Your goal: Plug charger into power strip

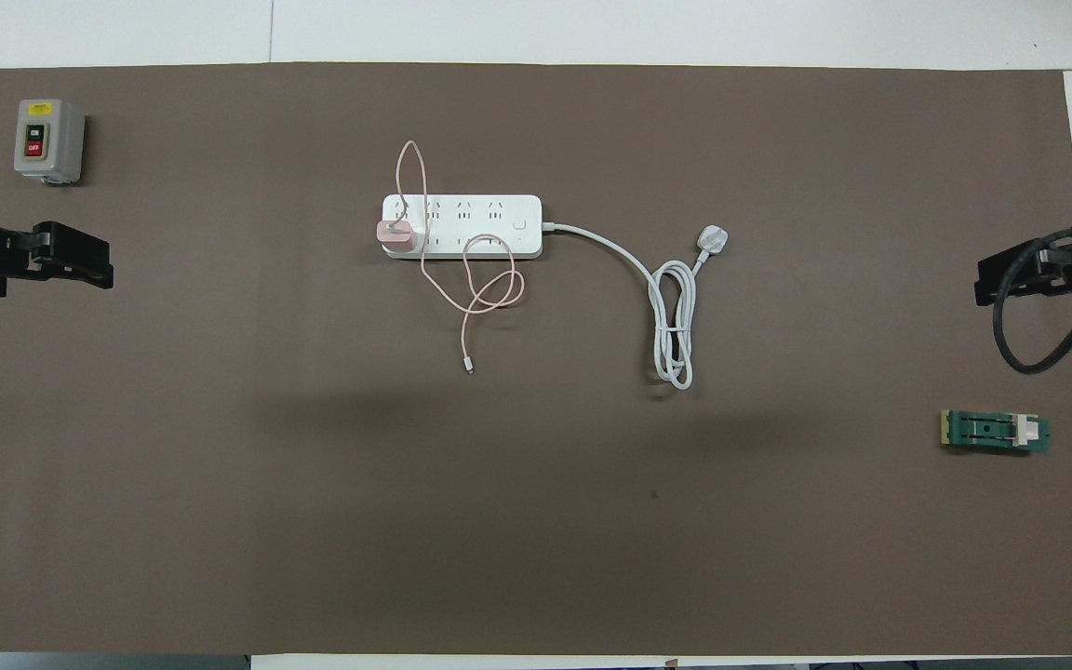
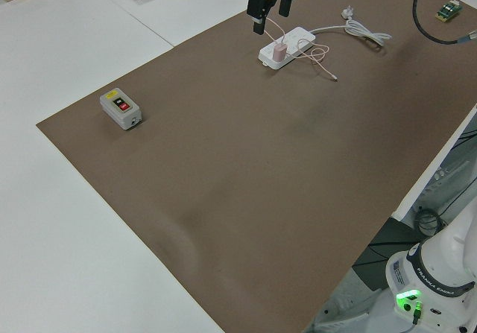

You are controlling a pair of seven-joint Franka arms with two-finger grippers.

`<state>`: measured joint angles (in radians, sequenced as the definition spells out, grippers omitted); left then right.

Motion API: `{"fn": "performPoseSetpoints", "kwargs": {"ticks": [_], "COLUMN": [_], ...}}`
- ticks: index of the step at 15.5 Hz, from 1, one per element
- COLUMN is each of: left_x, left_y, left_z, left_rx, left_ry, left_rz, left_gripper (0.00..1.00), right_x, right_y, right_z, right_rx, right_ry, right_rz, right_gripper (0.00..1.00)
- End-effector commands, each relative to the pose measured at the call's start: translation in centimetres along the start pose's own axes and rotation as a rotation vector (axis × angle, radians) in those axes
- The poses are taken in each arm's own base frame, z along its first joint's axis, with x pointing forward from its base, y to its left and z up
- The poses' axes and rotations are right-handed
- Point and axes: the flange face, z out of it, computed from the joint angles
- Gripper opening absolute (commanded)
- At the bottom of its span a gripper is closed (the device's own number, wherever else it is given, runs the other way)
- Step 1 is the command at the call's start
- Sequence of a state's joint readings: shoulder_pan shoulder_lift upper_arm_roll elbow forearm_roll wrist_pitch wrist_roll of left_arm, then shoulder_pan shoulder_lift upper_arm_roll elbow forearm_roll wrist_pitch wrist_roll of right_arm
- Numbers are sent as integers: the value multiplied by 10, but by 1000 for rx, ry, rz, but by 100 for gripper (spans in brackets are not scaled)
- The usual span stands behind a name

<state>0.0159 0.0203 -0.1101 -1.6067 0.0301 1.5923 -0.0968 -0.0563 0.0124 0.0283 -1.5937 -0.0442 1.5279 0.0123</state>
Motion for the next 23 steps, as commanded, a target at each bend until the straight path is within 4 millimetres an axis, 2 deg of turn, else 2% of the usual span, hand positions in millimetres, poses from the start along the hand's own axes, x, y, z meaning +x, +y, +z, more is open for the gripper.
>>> {"fn": "performPoseSetpoints", "kwargs": {"ticks": [1,2,3,11,14,17,23], "left_x": [-3,6,7,5,6,9,9], "left_y": [-3,-2,-1,-3,5,-2,0], "left_z": [8,7,5,-6,-8,-8,-7], "left_rx": [-5,-13,-12,-16,-16,-17,-22], "left_ry": [-20,-23,-29,10,25,47,45], "left_rz": [18,20,21,46,60,48,48], "left_gripper": [100,100,100,100,100,100,100], "right_x": [-5,-5,-5,-6,-5,-5,-6], "right_y": [2,2,2,1,2,1,2], "right_z": [-1,-1,-1,-2,-1,-1,-2], "right_rx": [-4,-4,-4,-4,-4,-4,-4], "right_ry": [6,6,6,8,6,6,8], "right_rz": [12,12,12,10,12,10,12], "right_gripper": [100,100,100,100,100,100,100]}}
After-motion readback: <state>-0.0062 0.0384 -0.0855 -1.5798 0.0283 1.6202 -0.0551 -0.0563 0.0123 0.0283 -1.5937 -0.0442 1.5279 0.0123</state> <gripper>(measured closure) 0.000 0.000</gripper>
